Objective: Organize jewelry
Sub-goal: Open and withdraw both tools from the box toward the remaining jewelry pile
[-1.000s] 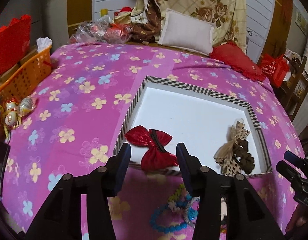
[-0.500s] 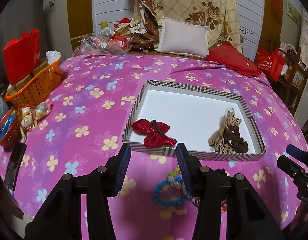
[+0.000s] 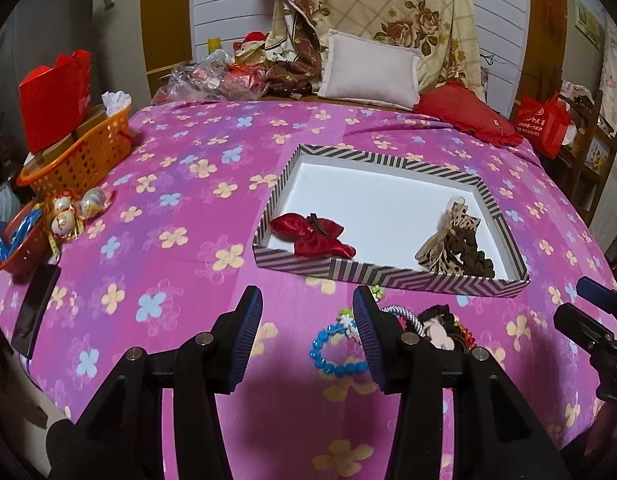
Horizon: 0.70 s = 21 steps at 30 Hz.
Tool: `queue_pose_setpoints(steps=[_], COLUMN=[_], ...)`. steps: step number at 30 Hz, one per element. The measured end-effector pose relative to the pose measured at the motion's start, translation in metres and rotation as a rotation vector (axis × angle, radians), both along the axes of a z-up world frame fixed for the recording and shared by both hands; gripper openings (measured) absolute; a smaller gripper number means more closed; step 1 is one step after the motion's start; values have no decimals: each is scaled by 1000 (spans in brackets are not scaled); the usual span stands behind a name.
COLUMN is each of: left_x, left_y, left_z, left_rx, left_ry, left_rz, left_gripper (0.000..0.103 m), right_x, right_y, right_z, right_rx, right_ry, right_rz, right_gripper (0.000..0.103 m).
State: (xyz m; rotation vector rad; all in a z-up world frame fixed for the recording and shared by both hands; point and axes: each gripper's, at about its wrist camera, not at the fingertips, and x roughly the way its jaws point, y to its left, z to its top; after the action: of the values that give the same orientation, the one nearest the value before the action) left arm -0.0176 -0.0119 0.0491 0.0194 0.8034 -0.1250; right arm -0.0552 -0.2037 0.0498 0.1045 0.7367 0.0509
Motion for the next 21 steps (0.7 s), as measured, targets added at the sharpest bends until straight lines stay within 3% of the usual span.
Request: queue_pose_setpoints(steps=[21], left_x=[-6], left_y=[1], left_z=[-12], left_rx=[17], left_ry=[21], left_rz=[0], left_gripper=[26], right_x=[0], right_y=[8], right_z=[-10], right_rx=[-35], right_ry=[31], right_rz=[3], right_gripper=[89])
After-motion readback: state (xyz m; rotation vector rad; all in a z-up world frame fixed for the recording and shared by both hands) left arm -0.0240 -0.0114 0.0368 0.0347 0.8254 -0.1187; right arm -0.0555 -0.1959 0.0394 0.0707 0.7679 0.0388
